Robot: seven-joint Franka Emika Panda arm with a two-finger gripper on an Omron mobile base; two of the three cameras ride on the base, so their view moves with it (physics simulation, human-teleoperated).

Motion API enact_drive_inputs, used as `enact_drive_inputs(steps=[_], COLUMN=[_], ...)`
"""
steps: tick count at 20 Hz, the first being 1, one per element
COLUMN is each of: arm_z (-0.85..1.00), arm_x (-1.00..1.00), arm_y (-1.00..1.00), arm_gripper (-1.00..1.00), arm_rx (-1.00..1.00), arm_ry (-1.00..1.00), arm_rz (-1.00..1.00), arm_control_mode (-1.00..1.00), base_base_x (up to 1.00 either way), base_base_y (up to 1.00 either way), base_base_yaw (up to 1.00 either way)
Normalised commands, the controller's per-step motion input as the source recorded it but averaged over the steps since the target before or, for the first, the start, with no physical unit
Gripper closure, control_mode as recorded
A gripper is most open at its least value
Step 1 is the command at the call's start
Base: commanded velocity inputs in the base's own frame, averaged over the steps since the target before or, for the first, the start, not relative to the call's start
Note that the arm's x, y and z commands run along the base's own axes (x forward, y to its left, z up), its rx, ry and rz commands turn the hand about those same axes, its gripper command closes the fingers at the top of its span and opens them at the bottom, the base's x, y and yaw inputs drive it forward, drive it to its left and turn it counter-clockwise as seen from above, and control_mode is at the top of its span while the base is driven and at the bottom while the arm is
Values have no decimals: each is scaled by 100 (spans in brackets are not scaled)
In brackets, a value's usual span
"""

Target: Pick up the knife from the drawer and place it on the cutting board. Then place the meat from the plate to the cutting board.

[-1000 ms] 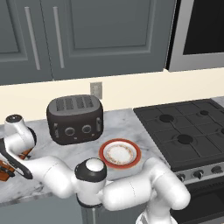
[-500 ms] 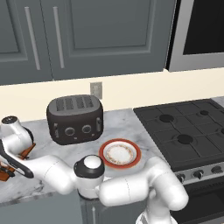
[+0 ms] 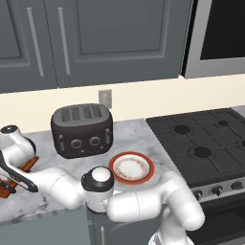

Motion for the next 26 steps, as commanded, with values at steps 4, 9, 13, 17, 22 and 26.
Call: enact_drive_inputs(steps=[4, 9, 13, 17, 22, 26], arm_z=[0, 4, 19, 11, 5, 6], arm_x=[-7, -29, -36, -34, -31, -33], arm_y=[0, -31, -48, -49, -52, -50], arm_gripper=[-100, -100, -100, -100, -100, -100], arm_rx=[0, 0, 1, 1, 4, 4], arm_ry=[0, 0, -5, -4, -4, -4], arm_rz=[0, -5, -8, -8, -8, -8], arm_control_mode=[-100, -100, -100, -100, -100, -100], base_base_x=[0, 0, 0, 0, 0, 0], base_base_y=[0, 0, 0, 0, 0, 0], base_base_yaw=[0, 0, 0, 0, 0, 0])
